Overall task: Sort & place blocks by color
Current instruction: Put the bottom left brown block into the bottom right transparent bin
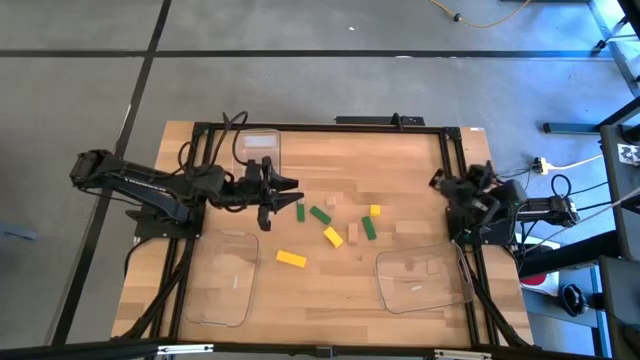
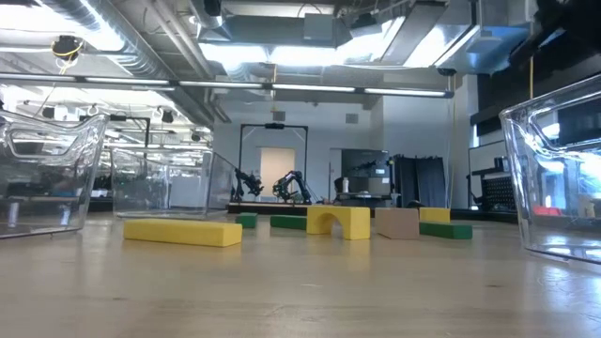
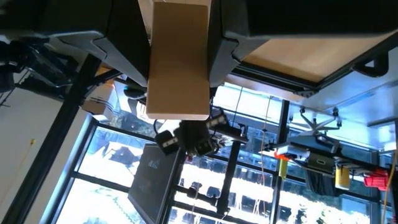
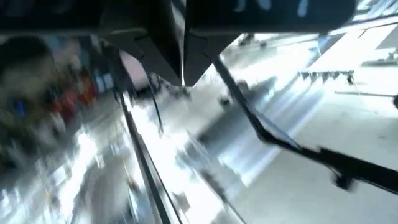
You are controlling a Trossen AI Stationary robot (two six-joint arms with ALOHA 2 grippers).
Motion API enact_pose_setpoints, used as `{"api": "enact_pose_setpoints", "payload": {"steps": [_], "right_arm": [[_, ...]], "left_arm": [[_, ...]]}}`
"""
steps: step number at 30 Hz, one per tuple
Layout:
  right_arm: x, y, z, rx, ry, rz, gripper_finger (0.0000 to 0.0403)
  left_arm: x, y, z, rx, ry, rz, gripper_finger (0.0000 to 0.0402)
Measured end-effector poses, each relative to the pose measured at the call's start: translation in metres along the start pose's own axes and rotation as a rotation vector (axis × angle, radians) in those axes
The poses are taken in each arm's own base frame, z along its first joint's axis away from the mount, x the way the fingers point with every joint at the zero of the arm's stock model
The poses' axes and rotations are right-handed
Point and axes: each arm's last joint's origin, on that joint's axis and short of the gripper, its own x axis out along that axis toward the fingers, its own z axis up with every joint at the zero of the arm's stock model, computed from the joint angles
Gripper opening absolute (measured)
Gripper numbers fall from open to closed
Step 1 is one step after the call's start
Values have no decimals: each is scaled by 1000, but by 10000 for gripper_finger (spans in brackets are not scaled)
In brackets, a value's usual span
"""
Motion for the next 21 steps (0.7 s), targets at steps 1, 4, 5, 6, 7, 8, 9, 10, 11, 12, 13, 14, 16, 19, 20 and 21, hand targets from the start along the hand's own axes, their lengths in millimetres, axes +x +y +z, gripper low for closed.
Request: {"api": "enact_pose_setpoints", "payload": {"steps": [1,4,5,6,7,8,9,10,11,12,13,14,16,19,20,21], "right_arm": [[0,1,3,-22,-39,-3,21],[1,1,6,-67,-100,-59,21],[3,2,7,-79,-102,-76,21],[6,3,9,-84,-104,-86,21],[10,5,11,-90,-99,-93,21],[17,8,13,-104,-89,-96,21],[24,11,16,-123,-67,-92,21],[32,15,17,-148,-33,-82,21],[42,18,18,-175,13,-75,21],[53,20,18,-201,66,-77,21],[63,21,17,-227,121,-87,21],[74,21,15,-248,183,-106,21],[93,20,10,-309,312,-134,21],[117,15,0,-403,470,-158,21],[125,14,-3,-402,503,-166,21],[132,12,-6,-401,521,-174,21]], "left_arm": [[0,0,0,0,0,0,113],[0,0,0,8,1,0,113],[0,0,0,19,1,0,113],[0,0,0,24,1,0,113],[0,0,0,24,2,0,113],[0,0,0,24,3,0,113],[0,0,0,26,3,1,113],[0,1,0,28,2,3,113],[0,2,0,28,2,4,113],[1,4,1,29,2,3,113],[1,5,1,28,3,0,113],[2,7,1,26,4,0,113],[2,9,1,17,9,10,113],[2,13,0,10,29,35,113],[2,13,-1,11,35,44,113],[2,14,-1,12,36,48,113]]}}
